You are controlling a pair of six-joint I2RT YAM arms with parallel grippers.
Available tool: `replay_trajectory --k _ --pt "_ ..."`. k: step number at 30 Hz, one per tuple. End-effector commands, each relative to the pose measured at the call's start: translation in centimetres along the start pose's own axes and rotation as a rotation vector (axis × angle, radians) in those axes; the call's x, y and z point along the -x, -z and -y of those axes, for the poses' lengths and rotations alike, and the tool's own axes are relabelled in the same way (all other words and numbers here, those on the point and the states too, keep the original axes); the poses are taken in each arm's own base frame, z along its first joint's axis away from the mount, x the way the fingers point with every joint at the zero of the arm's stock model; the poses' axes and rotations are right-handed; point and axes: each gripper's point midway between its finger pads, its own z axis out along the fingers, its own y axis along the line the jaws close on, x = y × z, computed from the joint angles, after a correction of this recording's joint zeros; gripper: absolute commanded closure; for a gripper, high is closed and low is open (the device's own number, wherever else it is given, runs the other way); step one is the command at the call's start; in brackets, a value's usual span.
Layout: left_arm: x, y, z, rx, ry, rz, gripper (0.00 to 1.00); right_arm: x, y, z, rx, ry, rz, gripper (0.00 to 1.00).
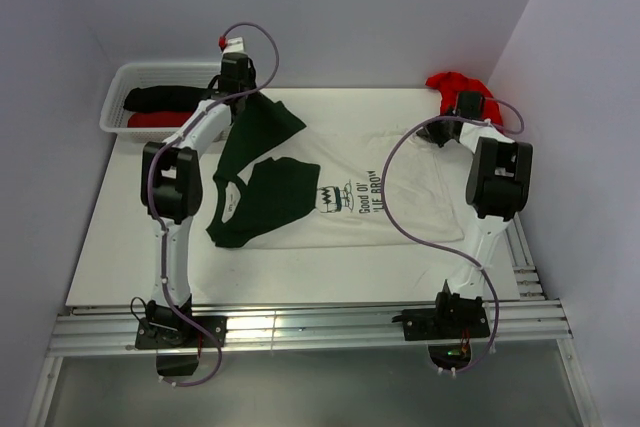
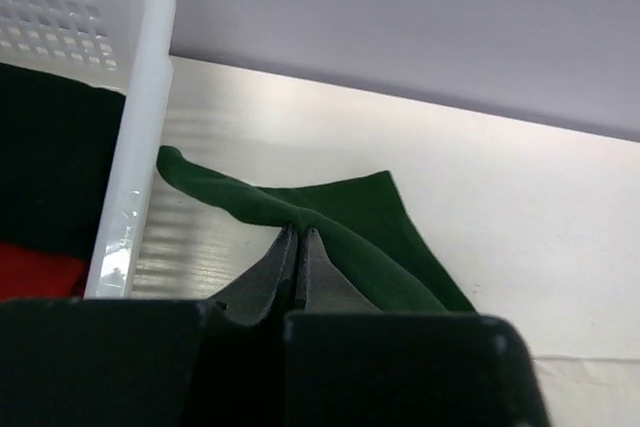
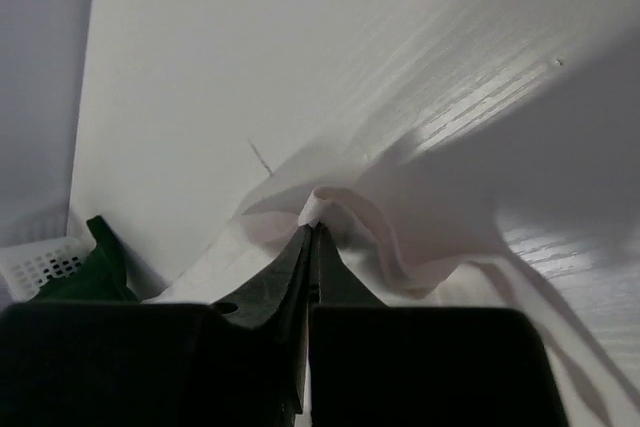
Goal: Roll the t-shirts
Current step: Fold the tshirt
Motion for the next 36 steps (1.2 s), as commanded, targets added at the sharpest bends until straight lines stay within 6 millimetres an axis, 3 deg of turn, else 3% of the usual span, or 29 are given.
replay_trajectory --k 1,7,11,27,28,36 --pt "3.6 2.1 1.5 -0.075 0.032 0.08 1.0 1.4 3.0 -3.0 0.076 0.035 0.049 1.0" --pt "2.6 2.9 1.7 -0.103 0.042 0.056 1.0 1.7 4.8 -4.2 0.095 0.044 0.072 1.0" --pt "2.2 3.6 1.6 -0.11 0.058 0.051 1.0 1.5 5.9 -3.9 0.081 0.042 0.084 1.0" --pt "0.4 7.6 0.6 -0.124 0.053 0.028 1.0 1.3 9.3 -0.7 0.044 -0.019 0.113 1.0" --pt "1.1 7.8 0.9 -0.14 0.056 0.054 1.0 1.4 9.6 -0.4 0.042 -0.022 0.118 1.0" --pt "0.7 9.6 0.4 -0.147 0.049 0.059 1.0 1.9 11.4 0.0 0.047 -0.043 0.144 1.0"
